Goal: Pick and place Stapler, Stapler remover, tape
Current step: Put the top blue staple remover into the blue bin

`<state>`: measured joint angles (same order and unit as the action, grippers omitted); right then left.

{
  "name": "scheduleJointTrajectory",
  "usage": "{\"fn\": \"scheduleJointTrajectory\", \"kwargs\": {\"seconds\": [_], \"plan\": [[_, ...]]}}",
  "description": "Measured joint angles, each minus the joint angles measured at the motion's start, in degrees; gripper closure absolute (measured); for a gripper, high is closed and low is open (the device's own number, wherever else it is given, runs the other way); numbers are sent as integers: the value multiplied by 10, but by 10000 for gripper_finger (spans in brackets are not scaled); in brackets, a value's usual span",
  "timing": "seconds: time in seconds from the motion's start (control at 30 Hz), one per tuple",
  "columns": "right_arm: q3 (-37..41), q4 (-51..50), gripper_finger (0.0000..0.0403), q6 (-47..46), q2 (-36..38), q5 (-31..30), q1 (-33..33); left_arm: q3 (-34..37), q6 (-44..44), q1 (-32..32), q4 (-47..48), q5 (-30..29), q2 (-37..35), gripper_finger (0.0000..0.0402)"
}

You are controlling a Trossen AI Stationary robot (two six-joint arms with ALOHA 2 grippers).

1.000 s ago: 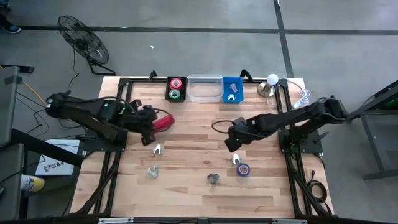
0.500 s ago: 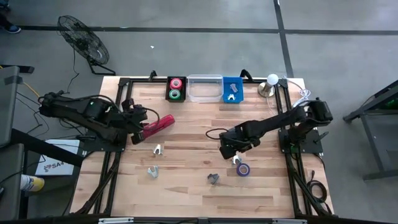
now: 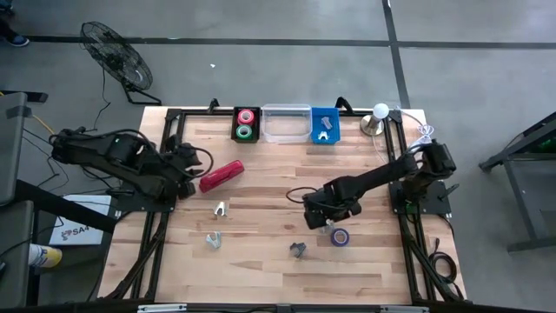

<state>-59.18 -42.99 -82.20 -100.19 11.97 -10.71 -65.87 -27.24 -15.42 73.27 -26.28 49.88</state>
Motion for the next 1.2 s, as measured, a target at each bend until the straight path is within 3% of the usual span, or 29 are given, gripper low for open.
{"fn": "scheduleJointTrajectory", "kwargs": {"seconds": [0.6,0.77,1.0,1.2], "plan": [[0,47,185,0,-27,-7,-17,0,19,0,2,1,-11,296],[0,40,213,1,-27,-9,-16,0,19,0,2,1,-11,296],[0,30,281,2,-27,-14,-16,0,21,0,2,1,-11,296],[0,30,285,2,-27,-14,-16,0,29,0,2,1,-11,296]]}}
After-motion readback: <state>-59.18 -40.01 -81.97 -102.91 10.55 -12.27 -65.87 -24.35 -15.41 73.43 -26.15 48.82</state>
